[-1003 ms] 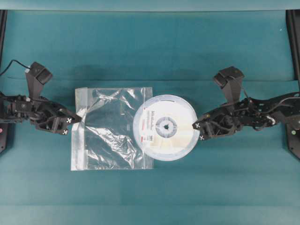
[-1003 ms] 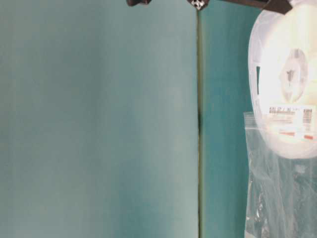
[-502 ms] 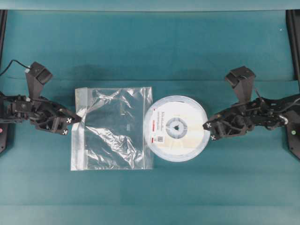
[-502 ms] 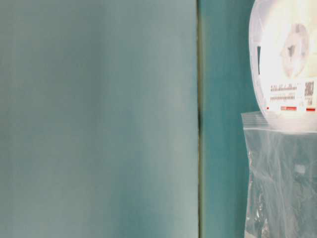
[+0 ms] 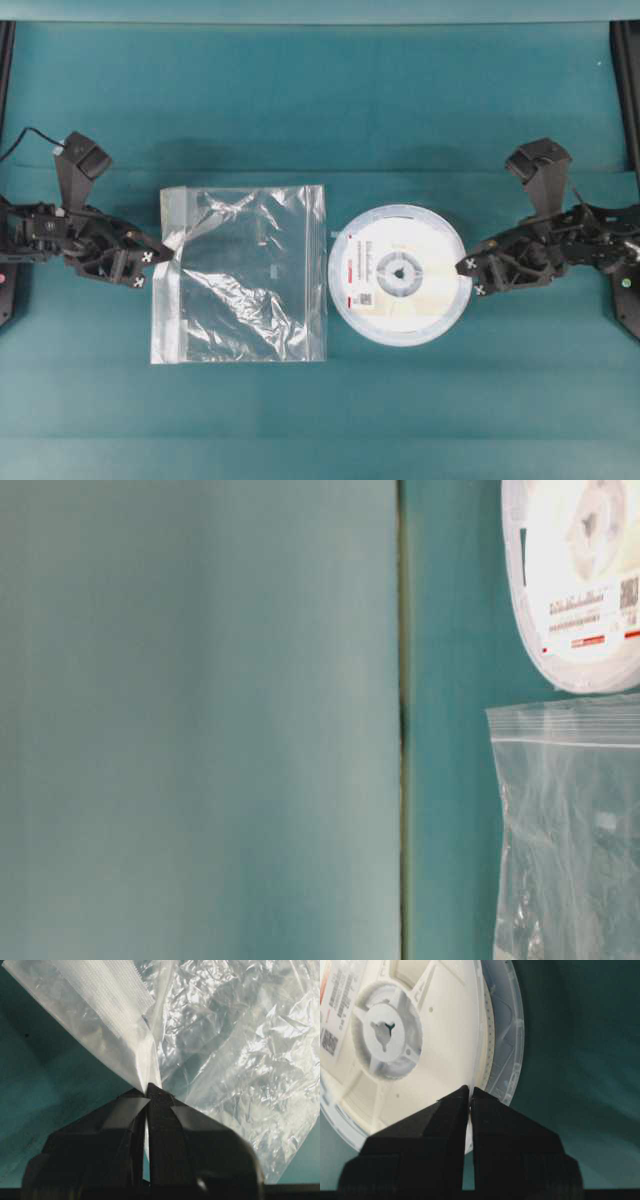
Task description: Take out the reel from the clear zip bag.
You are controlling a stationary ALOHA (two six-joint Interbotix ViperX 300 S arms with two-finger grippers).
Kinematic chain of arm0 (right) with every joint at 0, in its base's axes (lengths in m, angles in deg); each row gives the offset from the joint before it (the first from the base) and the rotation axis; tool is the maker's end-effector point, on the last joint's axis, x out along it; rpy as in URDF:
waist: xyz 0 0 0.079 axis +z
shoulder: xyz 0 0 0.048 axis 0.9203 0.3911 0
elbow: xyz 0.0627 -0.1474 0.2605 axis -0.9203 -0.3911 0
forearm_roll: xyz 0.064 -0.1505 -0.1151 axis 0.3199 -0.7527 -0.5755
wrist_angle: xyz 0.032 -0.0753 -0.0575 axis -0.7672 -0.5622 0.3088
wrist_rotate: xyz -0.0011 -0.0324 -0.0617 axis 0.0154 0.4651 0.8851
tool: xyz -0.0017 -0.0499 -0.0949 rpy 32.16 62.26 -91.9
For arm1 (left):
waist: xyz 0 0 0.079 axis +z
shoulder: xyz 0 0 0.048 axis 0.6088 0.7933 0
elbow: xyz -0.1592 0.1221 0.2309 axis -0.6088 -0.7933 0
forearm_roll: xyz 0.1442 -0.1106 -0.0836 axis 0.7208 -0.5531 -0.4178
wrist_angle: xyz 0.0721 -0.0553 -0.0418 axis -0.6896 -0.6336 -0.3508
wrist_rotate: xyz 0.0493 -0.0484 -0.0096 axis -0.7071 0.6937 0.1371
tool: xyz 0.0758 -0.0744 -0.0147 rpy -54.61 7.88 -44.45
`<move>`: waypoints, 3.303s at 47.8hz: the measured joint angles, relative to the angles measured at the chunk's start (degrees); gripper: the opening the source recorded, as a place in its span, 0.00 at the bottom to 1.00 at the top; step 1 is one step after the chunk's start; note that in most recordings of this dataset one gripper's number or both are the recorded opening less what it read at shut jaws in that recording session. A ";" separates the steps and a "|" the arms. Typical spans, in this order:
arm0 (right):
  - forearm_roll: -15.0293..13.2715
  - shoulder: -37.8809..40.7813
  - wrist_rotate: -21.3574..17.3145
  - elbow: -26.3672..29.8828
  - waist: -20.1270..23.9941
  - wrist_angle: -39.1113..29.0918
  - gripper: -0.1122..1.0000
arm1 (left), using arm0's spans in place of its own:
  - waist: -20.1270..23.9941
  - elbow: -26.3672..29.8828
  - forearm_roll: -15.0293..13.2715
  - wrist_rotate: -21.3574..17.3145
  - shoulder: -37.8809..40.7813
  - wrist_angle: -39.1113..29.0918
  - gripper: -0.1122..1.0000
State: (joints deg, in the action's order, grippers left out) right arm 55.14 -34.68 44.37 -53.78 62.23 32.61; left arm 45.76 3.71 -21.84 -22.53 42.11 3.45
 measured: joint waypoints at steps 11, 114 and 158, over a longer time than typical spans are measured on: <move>0.09 -3.08 0.00 -2.64 -0.79 -1.14 0.12 | -0.09 0.00 0.00 0.09 0.09 0.00 0.10; 0.35 -9.76 0.00 0.79 -1.49 -5.80 0.94 | -0.09 0.44 0.26 -0.44 -4.39 -3.52 0.91; -13.10 -20.48 0.00 4.39 -5.71 -17.67 0.94 | -0.70 4.04 0.62 -11.78 -24.52 -23.03 0.96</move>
State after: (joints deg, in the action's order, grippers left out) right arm 42.05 -55.16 44.37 -49.38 56.52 14.94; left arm 45.06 7.75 -21.22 -34.31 17.59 -19.57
